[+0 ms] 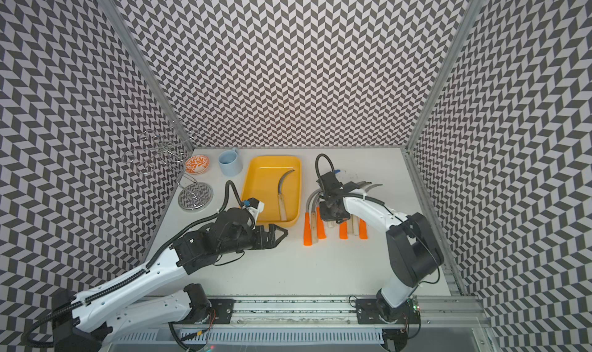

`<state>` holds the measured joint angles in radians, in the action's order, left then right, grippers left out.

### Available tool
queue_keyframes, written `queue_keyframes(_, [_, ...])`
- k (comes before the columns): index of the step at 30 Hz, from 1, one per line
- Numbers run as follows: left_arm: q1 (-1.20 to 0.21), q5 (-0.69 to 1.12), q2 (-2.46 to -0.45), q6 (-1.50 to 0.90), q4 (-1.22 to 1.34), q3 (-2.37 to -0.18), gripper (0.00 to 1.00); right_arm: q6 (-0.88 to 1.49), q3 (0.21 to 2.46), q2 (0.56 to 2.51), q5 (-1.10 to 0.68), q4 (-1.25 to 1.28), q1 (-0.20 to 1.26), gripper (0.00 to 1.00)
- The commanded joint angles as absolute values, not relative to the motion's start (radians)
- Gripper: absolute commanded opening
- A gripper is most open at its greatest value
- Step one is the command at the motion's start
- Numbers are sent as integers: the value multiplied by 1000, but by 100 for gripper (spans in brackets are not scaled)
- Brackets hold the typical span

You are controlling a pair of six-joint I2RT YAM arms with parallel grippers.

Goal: Put small sickles into storage boxes
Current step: Pick up the sickle at the center of the board, then place the sickle in the storage box.

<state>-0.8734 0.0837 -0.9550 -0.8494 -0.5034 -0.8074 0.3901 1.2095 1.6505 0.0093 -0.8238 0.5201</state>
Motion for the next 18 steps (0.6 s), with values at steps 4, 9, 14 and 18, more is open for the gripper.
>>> queue_keyframes(4, [-773,113,-981,-746,-576,-897,100,401,1344,1632,-20,-884,527,0])
queue_keyframes(9, [-670,150,-988,-676,-604,-941,100,412,1470,1673,-25,-916,555,0])
queue_keyframes(14, [-581,179,-986,-641,-615,-945,100,421,1585,1734,-49,-932,586,0])
queue_keyframes(18, [-521,201,-969,-629,-607,-931,100,431,1687,1803,-52,-952,624,0])
